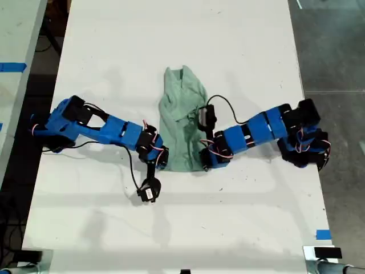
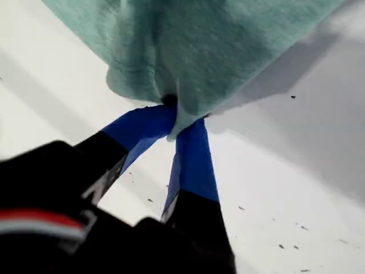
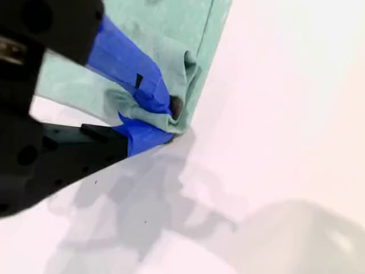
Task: Fold t shirt
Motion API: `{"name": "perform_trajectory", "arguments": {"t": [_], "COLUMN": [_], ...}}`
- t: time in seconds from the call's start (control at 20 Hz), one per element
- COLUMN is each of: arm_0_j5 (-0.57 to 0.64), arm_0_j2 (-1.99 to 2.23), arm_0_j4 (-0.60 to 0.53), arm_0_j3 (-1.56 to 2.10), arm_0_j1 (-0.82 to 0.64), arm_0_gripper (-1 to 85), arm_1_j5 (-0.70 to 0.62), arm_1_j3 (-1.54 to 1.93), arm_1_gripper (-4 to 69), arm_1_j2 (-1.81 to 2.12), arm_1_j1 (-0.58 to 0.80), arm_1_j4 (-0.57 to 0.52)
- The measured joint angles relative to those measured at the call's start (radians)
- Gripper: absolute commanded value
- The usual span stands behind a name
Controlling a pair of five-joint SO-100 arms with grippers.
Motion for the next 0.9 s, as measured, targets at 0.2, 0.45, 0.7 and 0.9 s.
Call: {"name": "perform_trajectory", "arguments": {"t": [0.2,0.45,0.7,0.9], "arm_0_j5": [0.0,0.124,0.212,0.305], "arm_0_j2": [0.176,0.403,0.457,0.348], "arm_0_j4": [0.143,0.204,0.178,0.075], "arm_0_j3": [0.003,0.003,0.003,-0.035], "arm_0_j1": [0.006,-0.17,-0.451,-0.64], "arm_0_gripper": [0.0,0.0,0.0,0.0], "arm_1_j5": [-0.078,-0.23,-0.388,-0.514], "arm_1_j3": [-0.327,-0.339,-0.307,-0.244], "arm_1_gripper": [0.0,0.0,0.0,0.0], "arm_1_j2": [0.011,0.204,0.299,0.296], "arm_1_j1": [-0.003,0.189,0.431,0.635], "arm_1_j4": [0.222,0.25,0.25,0.218]}}
